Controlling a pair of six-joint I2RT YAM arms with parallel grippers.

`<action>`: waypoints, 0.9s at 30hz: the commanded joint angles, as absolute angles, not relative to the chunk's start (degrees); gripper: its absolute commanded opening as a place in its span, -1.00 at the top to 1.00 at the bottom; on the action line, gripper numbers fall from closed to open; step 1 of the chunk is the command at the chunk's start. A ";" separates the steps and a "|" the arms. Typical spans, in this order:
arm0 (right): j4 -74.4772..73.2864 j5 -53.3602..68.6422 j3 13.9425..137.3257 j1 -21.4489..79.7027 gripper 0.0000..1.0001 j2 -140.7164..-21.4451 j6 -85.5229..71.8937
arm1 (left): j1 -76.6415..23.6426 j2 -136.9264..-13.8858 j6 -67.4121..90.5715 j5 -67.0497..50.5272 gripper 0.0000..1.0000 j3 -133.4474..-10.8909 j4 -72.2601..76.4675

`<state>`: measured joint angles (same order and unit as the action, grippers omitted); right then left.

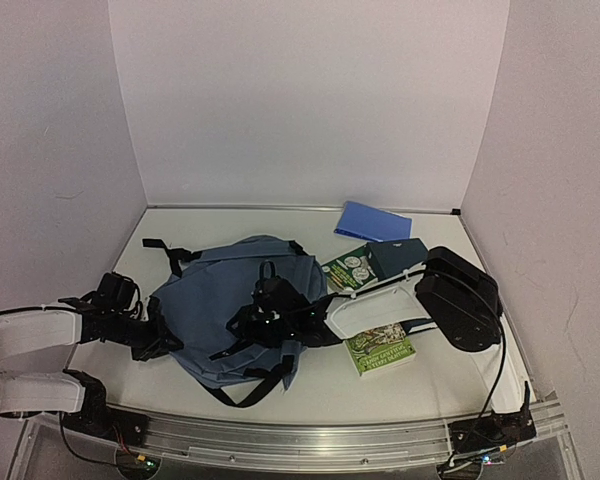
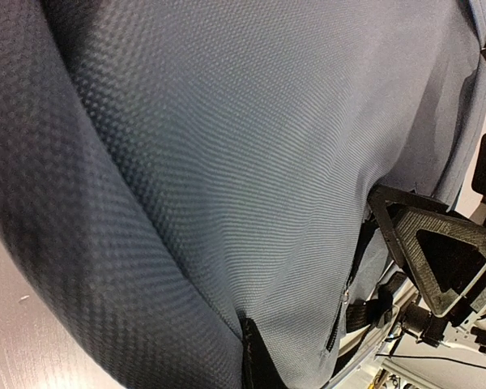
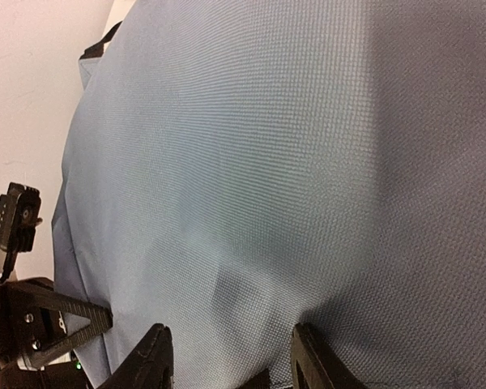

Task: Pack the student bag
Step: Zip the student bag at the center of the board.

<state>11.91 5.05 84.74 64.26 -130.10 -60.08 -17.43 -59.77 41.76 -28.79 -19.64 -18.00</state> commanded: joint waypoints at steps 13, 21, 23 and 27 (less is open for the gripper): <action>14.71 15.58 78.58 66.88 0.17 -130.81 -65.82 | -17.84 -60.07 40.52 -31.19 1.00 -19.62 -17.48; 15.53 15.91 78.60 67.29 0.34 -131.39 -66.27 | -17.84 -60.22 40.75 -31.03 1.00 -19.56 -17.34; 15.62 15.91 78.73 67.28 0.42 -131.82 -66.23 | -17.84 -60.37 40.70 -31.01 1.00 -19.54 -17.23; 15.64 15.56 79.44 67.41 0.55 -132.35 -65.71 | -17.84 -60.64 40.75 -30.93 1.00 -19.67 -17.40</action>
